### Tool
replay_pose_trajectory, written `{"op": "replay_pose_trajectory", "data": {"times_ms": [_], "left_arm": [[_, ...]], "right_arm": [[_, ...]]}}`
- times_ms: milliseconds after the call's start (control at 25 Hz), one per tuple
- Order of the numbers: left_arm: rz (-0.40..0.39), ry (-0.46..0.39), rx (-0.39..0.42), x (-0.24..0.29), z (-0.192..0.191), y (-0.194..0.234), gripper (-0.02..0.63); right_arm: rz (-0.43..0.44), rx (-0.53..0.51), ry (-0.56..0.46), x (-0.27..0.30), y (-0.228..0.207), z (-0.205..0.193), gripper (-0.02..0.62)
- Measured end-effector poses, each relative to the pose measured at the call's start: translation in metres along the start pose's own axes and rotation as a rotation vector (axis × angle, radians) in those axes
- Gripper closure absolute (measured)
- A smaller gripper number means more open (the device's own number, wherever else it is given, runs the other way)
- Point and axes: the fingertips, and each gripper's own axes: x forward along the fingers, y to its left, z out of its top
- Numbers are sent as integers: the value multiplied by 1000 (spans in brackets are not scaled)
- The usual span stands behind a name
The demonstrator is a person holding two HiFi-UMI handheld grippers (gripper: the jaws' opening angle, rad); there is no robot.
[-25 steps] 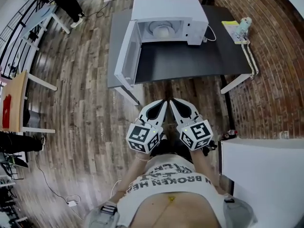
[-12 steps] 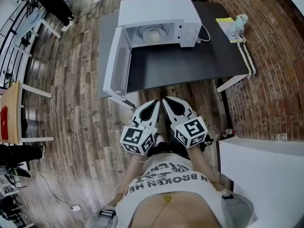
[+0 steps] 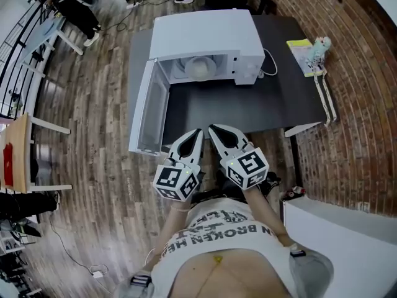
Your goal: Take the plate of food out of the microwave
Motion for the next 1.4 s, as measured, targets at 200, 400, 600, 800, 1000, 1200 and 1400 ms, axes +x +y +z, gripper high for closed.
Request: {"op": "replay_pose_trajectory", "data": {"times_ms": [200, 400, 600, 800, 1000, 1200, 1400], "left_arm": [[18, 6, -6, 38, 6, -2, 600], [38, 2, -19, 71, 6, -4, 600], [73, -14, -40, 89, 1, -2, 600], [106, -17, -77, 96, -1, 7, 600], [125, -16, -58, 105, 6, 20, 600], [89, 10, -72, 121, 8, 35, 600], [49, 9, -63, 138, 25, 58, 600]], "right_arm": [[13, -4, 6, 4, -37, 11, 586], [26, -12, 5, 7, -72, 19, 586], [55, -30, 20, 14, -93, 18, 586], [79, -29, 33, 24, -102, 19, 586], [85, -30, 32, 38, -111, 24, 586], [48, -19, 25, 53, -122, 27, 586], [6, -10, 6, 79, -133, 38, 586]]}}
